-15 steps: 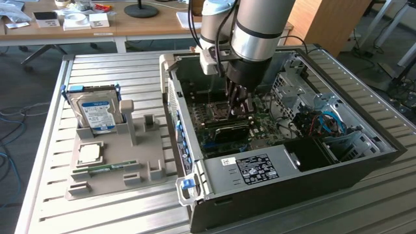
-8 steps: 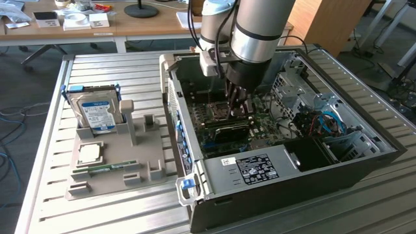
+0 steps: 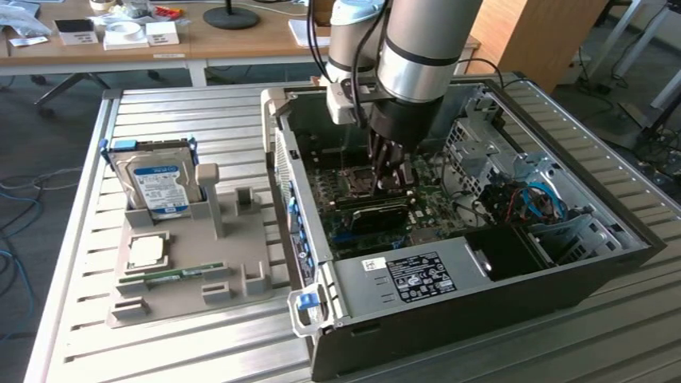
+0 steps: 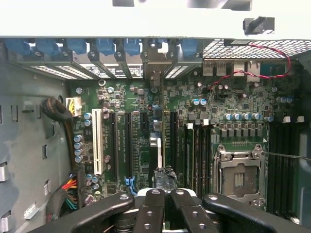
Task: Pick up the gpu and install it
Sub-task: 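Press down on the gpu until it lock into place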
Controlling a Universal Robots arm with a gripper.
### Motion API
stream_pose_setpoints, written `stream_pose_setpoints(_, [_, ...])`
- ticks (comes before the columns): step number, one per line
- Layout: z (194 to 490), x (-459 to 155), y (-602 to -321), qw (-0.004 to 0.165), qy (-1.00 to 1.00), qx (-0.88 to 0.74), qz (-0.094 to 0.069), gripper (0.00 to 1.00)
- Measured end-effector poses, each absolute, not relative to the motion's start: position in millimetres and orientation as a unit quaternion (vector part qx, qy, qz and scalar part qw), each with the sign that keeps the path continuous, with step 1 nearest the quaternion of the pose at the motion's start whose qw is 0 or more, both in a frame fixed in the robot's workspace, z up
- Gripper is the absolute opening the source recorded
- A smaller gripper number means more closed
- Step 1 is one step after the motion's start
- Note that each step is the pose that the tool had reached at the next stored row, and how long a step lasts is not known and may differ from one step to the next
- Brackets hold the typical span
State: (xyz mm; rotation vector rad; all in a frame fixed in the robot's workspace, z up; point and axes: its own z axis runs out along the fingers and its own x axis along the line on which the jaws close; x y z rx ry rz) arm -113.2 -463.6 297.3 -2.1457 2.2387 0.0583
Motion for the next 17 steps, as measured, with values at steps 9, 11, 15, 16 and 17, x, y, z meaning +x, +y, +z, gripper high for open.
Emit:
stream_pose_setpoints(9, [296.8, -113.2, -463.1, 0.020, 0.722, -0.692, 0.019, 0.11])
stream_pose_setpoints(11, [296.8, -113.2, -463.2, 0.020, 0.722, -0.692, 0.019, 0.11])
stream_pose_setpoints(15, [295.9, -113.2, -463.2, 0.020, 0.722, -0.692, 0.019, 0.11])
stream_pose_setpoints(16, [295.3, -113.2, -463.2, 0.020, 0.722, -0.692, 0.019, 0.11])
stream_pose_setpoints(17, [295.1, -113.2, -463.2, 0.020, 0.722, -0.692, 0.019, 0.11])
